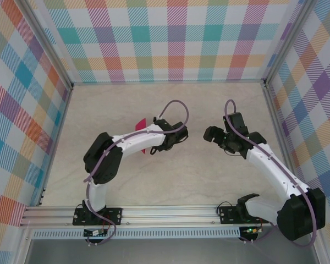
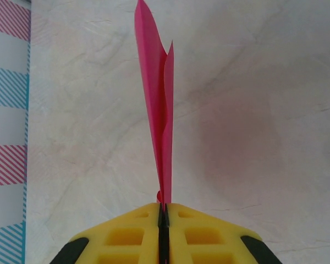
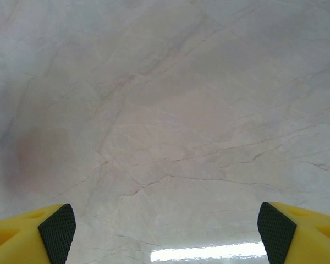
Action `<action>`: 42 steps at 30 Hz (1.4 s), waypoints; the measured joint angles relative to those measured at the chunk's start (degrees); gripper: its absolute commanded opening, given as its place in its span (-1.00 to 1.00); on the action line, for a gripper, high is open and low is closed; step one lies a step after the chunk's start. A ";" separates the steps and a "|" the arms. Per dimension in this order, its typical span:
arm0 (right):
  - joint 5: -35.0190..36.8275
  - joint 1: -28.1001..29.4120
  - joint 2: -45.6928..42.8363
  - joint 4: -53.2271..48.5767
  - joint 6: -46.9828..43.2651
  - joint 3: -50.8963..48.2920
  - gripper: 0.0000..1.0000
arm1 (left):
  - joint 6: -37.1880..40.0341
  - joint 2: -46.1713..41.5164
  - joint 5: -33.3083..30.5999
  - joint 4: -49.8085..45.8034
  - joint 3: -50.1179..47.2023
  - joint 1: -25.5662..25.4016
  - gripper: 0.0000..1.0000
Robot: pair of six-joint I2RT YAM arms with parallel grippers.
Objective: Fold a paper plane with a square sheet of paper (pick it up from the middle)
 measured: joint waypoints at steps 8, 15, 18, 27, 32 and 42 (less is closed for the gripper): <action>0.85 -0.24 -0.02 -0.94 0.94 -1.38 0.86 | -0.94 5.29 8.90 5.62 1.14 -1.01 -0.21; -4.11 -0.26 1.46 0.79 -1.84 -1.70 0.99 | -1.18 -4.48 19.76 15.91 -5.38 0.28 0.41; -6.12 1.14 2.89 3.41 -2.47 -1.70 0.99 | -1.42 -14.80 25.59 21.77 -12.13 3.26 0.56; -9.42 16.90 18.56 9.40 0.28 6.19 0.84 | -4.74 -35.01 36.37 32.24 -31.54 18.58 0.85; -11.85 23.61 29.42 13.09 2.60 14.69 0.70 | -6.62 -40.54 39.69 33.07 -40.04 23.41 1.00; -20.09 26.32 44.70 19.37 6.56 25.11 0.45 | -8.46 -45.99 43.17 33.22 -46.95 30.53 1.00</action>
